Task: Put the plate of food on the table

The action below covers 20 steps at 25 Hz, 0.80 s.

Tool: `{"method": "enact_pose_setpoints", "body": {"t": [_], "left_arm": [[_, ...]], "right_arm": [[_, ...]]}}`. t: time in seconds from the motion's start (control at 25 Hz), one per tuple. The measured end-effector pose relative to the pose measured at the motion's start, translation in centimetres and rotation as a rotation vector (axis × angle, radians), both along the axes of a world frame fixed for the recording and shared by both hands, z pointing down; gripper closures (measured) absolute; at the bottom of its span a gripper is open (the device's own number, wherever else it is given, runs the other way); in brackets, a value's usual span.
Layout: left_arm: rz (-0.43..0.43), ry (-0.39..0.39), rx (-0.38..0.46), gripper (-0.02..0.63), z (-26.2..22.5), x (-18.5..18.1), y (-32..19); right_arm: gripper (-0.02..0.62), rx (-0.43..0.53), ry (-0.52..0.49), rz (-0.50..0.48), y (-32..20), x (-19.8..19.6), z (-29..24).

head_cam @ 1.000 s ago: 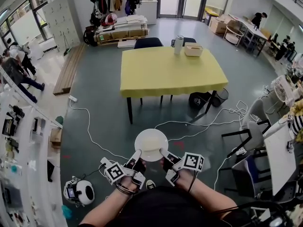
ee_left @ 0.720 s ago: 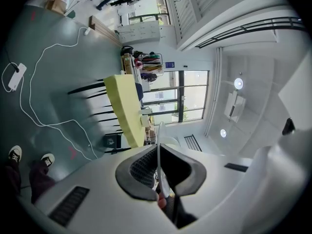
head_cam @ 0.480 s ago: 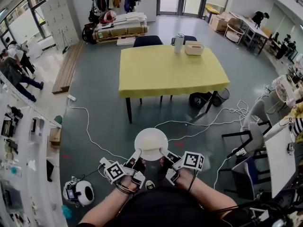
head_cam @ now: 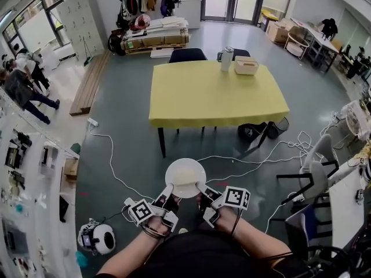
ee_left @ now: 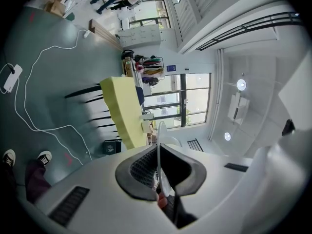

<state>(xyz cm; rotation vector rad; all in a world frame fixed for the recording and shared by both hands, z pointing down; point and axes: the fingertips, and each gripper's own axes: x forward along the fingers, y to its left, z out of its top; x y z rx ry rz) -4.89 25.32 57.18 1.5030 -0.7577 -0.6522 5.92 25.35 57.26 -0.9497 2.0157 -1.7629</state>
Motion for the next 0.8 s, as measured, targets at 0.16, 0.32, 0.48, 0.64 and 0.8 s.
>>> {"method": "enact_pose_setpoints", "body": {"t": [0.16, 0.32, 0.48, 0.64, 0.8], "left_arm": [[-0.015, -0.002, -0.006, 0.586, -0.1, 0.9, -2.1], [-0.024, -0.011, -0.008, 0.586, -0.1, 1.8, -4.2], [-0.039, -0.012, -0.014, 0.586, 0.0, 2.6, -6.2], [-0.056, -0.017, -0.013, 0.586, -0.1, 3.2, -8.3], [-0.079, -0.018, -0.014, 0.586, 0.0, 4.1, -10.3]], "right_arm": [[0.561, -0.007, -0.010, -0.011, -2.2, 0.9, -0.1], [0.561, -0.010, -0.013, -0.022, -4.5, 1.9, -0.1], [0.561, -0.011, -0.006, -0.038, -6.6, 2.7, 0.2], [0.561, -0.018, -0.019, -0.055, -8.9, 3.2, 0.1], [0.561, -0.013, -0.017, -0.081, -11.2, 4.1, -0.1]]}}
